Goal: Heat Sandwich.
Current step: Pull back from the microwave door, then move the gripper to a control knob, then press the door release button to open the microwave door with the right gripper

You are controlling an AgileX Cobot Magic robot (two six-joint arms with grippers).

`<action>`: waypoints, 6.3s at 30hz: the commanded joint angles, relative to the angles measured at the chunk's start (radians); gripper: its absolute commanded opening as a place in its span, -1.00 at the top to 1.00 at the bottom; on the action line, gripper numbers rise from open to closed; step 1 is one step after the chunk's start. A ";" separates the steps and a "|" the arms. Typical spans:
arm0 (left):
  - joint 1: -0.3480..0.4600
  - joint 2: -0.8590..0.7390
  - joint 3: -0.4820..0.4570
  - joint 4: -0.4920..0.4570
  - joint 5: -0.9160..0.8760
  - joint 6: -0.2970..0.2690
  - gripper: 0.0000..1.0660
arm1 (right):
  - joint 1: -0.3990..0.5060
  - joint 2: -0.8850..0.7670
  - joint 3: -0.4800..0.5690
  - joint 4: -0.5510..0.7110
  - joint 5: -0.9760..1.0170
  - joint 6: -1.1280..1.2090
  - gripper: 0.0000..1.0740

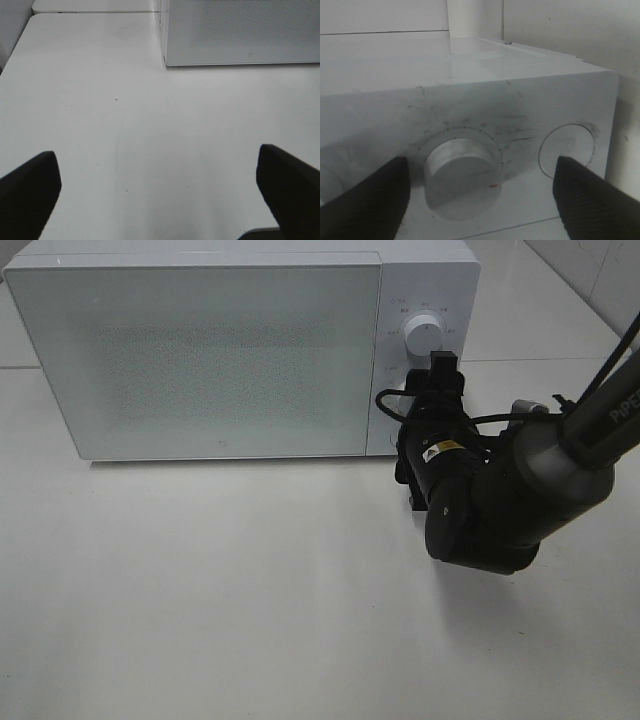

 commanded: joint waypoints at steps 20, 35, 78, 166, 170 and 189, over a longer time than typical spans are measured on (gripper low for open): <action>0.003 -0.023 0.003 -0.005 -0.013 -0.001 -0.89 | -0.005 -0.161 0.173 -0.140 -0.082 -0.056 -0.42; 0.003 -0.023 0.003 -0.004 -0.013 -0.001 -0.89 | -0.008 -0.392 0.345 -0.361 0.256 -0.339 -0.42; 0.003 -0.023 0.003 -0.004 -0.013 -0.001 -0.89 | -0.133 -0.965 0.018 -0.779 1.961 -1.286 -0.42; 0.003 -0.020 0.003 -0.004 -0.013 -0.001 -0.89 | -0.610 -1.741 0.242 -0.741 1.739 -1.311 -0.42; 0.003 -0.020 0.003 -0.004 -0.013 -0.001 -0.89 | -0.610 -1.671 0.242 -0.741 1.682 -1.311 -0.42; 0.003 -0.020 0.003 -0.004 -0.013 -0.001 -0.89 | -0.610 -1.280 0.242 -0.740 1.234 -1.306 -0.42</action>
